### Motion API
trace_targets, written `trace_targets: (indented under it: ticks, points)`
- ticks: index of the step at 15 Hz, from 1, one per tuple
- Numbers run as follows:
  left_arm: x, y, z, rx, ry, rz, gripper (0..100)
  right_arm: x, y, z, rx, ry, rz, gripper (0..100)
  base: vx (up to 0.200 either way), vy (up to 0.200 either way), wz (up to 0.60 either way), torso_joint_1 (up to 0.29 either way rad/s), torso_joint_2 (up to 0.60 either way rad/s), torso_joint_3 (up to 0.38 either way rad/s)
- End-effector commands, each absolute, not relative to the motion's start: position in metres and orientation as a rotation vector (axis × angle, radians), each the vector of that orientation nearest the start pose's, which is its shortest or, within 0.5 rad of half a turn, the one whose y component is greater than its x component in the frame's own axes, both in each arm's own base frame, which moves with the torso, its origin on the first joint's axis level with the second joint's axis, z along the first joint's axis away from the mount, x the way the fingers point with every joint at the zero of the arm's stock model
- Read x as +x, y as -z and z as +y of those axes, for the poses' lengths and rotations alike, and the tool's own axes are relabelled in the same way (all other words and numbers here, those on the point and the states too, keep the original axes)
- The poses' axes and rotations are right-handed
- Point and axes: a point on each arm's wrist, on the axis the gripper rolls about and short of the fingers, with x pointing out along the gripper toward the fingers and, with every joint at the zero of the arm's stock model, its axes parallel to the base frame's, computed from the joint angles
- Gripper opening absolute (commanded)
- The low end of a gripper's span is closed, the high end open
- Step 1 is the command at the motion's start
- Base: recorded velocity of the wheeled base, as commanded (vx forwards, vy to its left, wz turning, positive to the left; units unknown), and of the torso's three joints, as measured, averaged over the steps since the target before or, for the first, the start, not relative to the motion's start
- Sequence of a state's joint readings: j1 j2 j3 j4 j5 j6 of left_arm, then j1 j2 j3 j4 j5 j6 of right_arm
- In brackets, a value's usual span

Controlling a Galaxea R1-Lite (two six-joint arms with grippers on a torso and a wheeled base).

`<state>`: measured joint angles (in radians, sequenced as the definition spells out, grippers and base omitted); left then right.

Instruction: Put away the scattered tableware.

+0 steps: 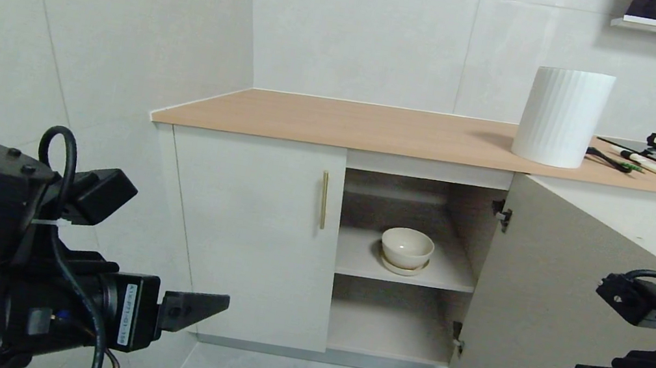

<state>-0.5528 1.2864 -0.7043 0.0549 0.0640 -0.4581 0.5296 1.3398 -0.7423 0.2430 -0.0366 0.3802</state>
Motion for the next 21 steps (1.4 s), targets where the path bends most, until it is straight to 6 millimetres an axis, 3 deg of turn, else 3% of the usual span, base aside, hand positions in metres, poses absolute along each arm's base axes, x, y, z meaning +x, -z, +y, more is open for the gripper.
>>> trace_targets:
  ticks: [1,6,10,16,17,21]
  points:
    - [0.159,-0.193,-0.097,-0.239,0.321,0.709,100,0.166,-0.174,0.095,0.106,-0.282,0.918,100,0.000,-0.200,0.00,0.007,0.00,0.002]
    - [0.159,-0.193,-0.097,-0.240,0.322,0.711,100,0.180,-0.171,0.080,0.073,-0.103,1.002,100,0.000,-0.120,0.00,0.000,0.00,0.003]
    - [0.161,-0.191,-0.097,-0.239,0.319,0.720,100,0.193,-0.172,0.038,0.013,0.059,0.991,100,0.000,0.000,0.00,0.000,0.00,0.000]
    - [0.161,-0.190,-0.098,-0.239,0.315,0.724,100,0.201,-0.180,-0.003,-0.002,0.254,0.990,100,0.000,0.000,0.00,0.000,0.00,0.000]
    - [0.161,-0.190,-0.098,-0.239,0.316,0.726,100,0.204,-0.180,-0.019,-0.012,0.300,0.996,100,0.000,0.000,0.00,0.000,0.00,0.000]
    - [0.161,-0.191,-0.098,-0.239,0.316,0.723,100,0.227,-0.167,-0.037,0.006,0.385,0.978,100,0.000,0.000,0.00,0.000,0.00,0.000]
